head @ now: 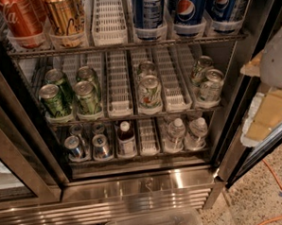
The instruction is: Pick redbull can from bottom shelf of fridge
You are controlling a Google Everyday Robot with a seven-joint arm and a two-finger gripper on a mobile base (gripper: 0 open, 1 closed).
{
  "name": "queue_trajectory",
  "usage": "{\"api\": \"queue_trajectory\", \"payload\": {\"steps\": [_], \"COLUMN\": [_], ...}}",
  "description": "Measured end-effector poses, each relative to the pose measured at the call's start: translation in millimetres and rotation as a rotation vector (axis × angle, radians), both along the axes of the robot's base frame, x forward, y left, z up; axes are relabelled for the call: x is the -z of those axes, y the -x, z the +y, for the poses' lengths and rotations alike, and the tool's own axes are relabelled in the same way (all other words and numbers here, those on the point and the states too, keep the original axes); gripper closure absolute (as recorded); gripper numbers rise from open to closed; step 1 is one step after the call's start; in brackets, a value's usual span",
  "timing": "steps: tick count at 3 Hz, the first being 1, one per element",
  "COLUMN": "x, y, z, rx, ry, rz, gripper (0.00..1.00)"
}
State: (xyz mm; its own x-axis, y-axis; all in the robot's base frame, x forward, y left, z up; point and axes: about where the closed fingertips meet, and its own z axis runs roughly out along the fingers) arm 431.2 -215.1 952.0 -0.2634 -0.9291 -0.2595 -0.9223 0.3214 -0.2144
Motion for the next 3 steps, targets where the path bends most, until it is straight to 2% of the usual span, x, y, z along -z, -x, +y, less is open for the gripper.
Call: {"api": "queue_trajectory", "payload": {"steps": [1,2,3], "x": [37.9,66.5,66.5], "y": [21.4,22.2,22.2], "z": [16.9,14.1,14.1], "rx": [0.112,0.141,0.141], "ry": [-0.116,-0.124,-0.124], "rz": [0.008,0.008,0.008], "gripper": [0.00,0.00,0.00]}}
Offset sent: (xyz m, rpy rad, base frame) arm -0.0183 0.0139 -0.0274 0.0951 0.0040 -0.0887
